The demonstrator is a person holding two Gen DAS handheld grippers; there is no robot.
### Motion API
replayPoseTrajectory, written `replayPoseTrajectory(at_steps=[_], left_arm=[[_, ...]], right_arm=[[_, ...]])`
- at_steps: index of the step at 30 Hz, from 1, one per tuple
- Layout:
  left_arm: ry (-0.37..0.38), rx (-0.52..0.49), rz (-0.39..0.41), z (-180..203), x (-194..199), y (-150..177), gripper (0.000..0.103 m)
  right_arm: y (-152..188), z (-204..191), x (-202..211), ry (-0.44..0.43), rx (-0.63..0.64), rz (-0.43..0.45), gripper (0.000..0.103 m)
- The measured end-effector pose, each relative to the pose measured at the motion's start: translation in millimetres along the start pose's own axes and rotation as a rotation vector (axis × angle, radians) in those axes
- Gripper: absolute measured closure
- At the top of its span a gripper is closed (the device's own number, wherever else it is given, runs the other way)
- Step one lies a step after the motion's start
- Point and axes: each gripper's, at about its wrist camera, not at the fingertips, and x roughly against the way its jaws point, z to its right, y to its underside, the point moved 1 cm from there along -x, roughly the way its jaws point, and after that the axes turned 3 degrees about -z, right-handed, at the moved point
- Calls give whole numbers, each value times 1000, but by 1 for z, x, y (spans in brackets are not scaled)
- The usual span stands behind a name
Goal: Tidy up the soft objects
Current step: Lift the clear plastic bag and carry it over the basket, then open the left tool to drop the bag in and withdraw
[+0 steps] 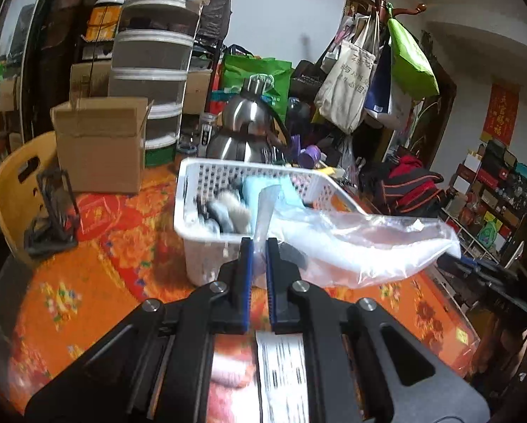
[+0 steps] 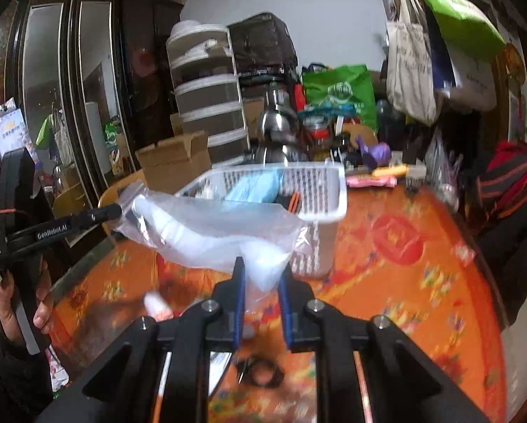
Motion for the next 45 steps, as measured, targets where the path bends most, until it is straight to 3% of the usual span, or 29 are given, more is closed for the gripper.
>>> replayPoseTrajectory(at_steps=[7,15,21,24,35,38,40,41,43,45], left_arm=[[-44,42,-37,-7,-49,-70,97],[-135,69,-95,-29,-130,-128,98],[-177,87,-169,-46,-184,-133,99],[-183,80,-197,-49,-200,-122,99],[-175,32,-227,-41,-212,-87,99],[-185,26,-218,-44,-207,-87,98],[-179,30,-220,-44,-203,-87,88],[-187,30,-214,-45,-200,-87,83],[-207,17,-193,-43,-192,-86,52],[-226,-6,-163,-38,-184,-86,39]], right_arm=[[-66,13,-30,30,17,10,89],[-124,36,-108,63,20,-59,89],[-130,58,-168,136,-5,-132,89],[-126,67,-187,105,-43,-156,89],[-106,69,-232,134,-12,-268,89],[-105,68,-227,148,-15,-251,71],[-107,69,-219,148,-28,-224,25],[-108,68,-215,164,-22,-214,16],[-111,68,-205,191,-1,-203,4],[-113,71,-198,210,-11,-211,2]])
